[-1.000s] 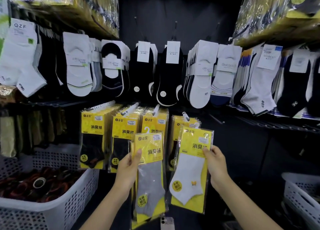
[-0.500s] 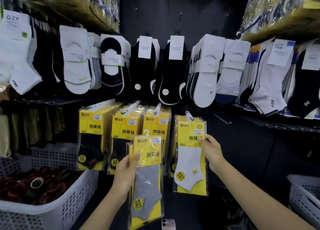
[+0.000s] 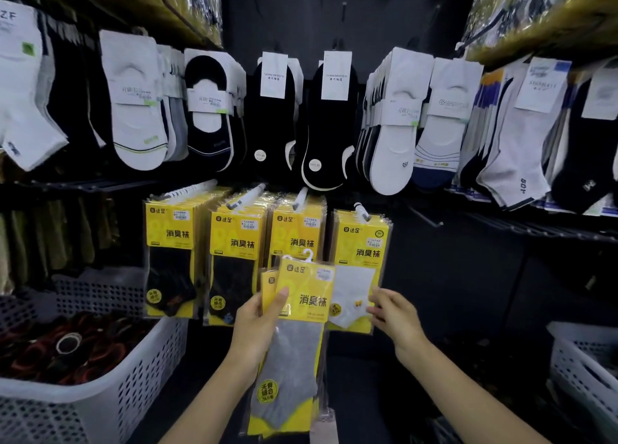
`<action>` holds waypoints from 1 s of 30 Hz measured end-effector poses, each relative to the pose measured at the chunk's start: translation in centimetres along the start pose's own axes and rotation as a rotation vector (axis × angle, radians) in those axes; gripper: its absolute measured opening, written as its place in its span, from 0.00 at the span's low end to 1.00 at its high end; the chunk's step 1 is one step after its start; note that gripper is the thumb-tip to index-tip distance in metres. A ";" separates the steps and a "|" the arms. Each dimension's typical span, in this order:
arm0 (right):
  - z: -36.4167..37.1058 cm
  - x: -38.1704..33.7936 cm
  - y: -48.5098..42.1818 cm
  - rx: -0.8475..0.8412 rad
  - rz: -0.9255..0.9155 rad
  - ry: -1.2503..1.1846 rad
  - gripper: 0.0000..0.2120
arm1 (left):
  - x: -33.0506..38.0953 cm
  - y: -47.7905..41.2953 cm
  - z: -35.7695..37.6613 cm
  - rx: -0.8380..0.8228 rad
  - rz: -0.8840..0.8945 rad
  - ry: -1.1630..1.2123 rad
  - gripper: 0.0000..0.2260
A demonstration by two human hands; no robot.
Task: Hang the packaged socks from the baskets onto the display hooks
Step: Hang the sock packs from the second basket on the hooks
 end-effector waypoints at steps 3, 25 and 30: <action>1.7 -0.4 3.1 -0.200 -0.064 0.061 0.10 | 0.2 0.7 1.6 -0.019 -0.025 0.051 0.07; -0.3 -5.0 3.7 -0.022 -0.282 -0.091 0.07 | 2.5 0.5 0.7 -0.030 0.065 -0.018 0.08; 0.0 -8.0 1.7 -0.032 -0.301 -0.062 0.07 | 2.4 -0.3 -0.4 -0.008 0.065 -0.028 0.09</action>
Point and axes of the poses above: each hand's wrist, its own y-axis away from the middle knuckle, its own z-axis out of the palm, x = y × z, the point moved 3 cm from there along -y, towards the middle knuckle, and after that the axes turned 7 degrees about z, right-handed, at the moved point
